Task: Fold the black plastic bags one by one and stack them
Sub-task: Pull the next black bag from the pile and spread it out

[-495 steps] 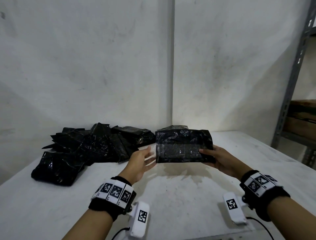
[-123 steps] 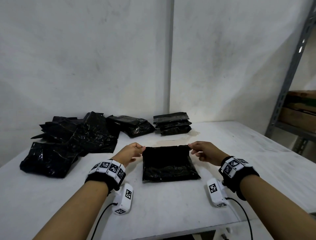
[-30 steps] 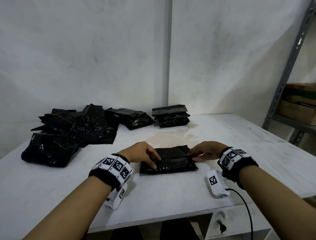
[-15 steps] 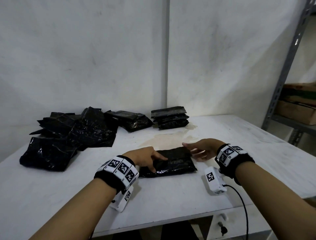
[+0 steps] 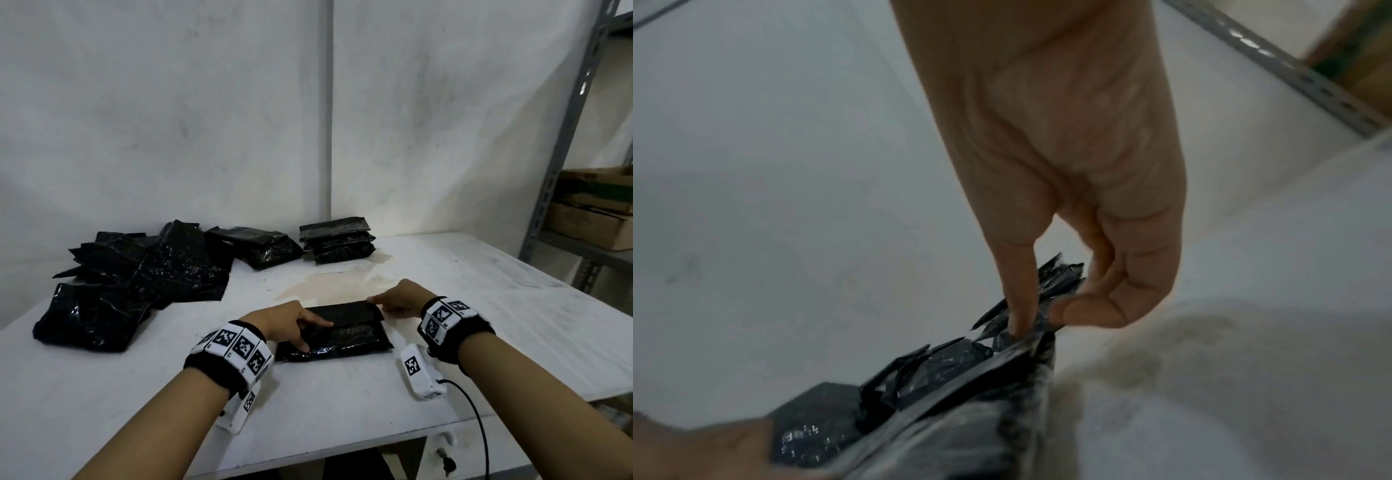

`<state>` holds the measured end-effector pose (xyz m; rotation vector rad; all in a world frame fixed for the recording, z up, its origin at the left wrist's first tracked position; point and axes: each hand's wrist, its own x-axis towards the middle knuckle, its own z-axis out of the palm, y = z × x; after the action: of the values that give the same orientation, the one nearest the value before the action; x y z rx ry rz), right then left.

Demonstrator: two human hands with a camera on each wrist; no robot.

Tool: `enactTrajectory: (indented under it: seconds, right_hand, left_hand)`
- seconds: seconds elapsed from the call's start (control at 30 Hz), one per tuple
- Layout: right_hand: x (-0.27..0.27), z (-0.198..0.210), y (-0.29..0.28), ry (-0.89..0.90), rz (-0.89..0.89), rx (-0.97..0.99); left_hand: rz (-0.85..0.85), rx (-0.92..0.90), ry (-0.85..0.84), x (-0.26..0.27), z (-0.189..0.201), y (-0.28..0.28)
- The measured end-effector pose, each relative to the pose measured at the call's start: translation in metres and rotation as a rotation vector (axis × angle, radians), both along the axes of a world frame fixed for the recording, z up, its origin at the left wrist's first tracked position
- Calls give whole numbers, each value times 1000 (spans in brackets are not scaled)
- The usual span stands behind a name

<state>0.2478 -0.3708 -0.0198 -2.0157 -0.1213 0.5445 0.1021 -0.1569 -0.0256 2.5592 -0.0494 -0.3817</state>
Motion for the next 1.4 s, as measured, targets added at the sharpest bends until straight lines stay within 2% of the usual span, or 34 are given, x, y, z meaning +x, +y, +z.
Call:
enactTrajectory:
  seconds: [0.07,0.1,0.2,0.3,0.4,0.47,0.53,0.6,0.7,0.77,0.83,0.9,1.0,1.03,1.13,1.27,1.4]
  right_hand:
    - [1,5,0,-251,63,-141]
    - [0,8,0,-326,120,-144]
    - [-12,13,7,-354,414,-92]
    - [-21,8,15,-336,603,-190]
    - [-21,4,19,-307,606,-254]
    - [-20,3,20,-262,599,-260]
    - [-19,4,19,-224,591,-262]
    - [-18,4,19,-201,586,-269]
    - [-17,3,19,-193,590,-283]
    - [-16,2,19,-181,591,-277]
    - [-16,1,18,-171,586,-262]
    - [-15,0,18,-179,580,-258]
    - [-16,0,18,-206,576,-266]
    - [-17,0,19,-214,574,-269]
    - [-18,-1,18,-234,558,-259]
    - [-21,0,14,-240,548,-246]
    - [-26,4,14,-241,541,-247]
  left_hand:
    - [2,16,-4,1,0,-1]
    - [3,14,-6,1,0,-1]
    - [8,-16,-15,2,0,1]
    - [18,-27,-20,2,1,2]
    - [57,-80,-12,2,9,5]
    - [123,-191,-115,1,18,12]
    - [164,-189,-255,0,25,19]
    - [144,-61,-227,0,26,24]
    - [124,144,-5,-1,18,29]
    - [145,208,56,-2,16,30]
    - [178,320,43,-2,17,28]
    - [228,405,-90,-1,21,25]
    - [200,180,-354,4,26,7]
    - [158,129,-354,5,27,-1]
    - [41,170,-230,6,26,-27]
    - [30,173,-200,6,21,-38]
    - [56,254,-184,4,15,-41]
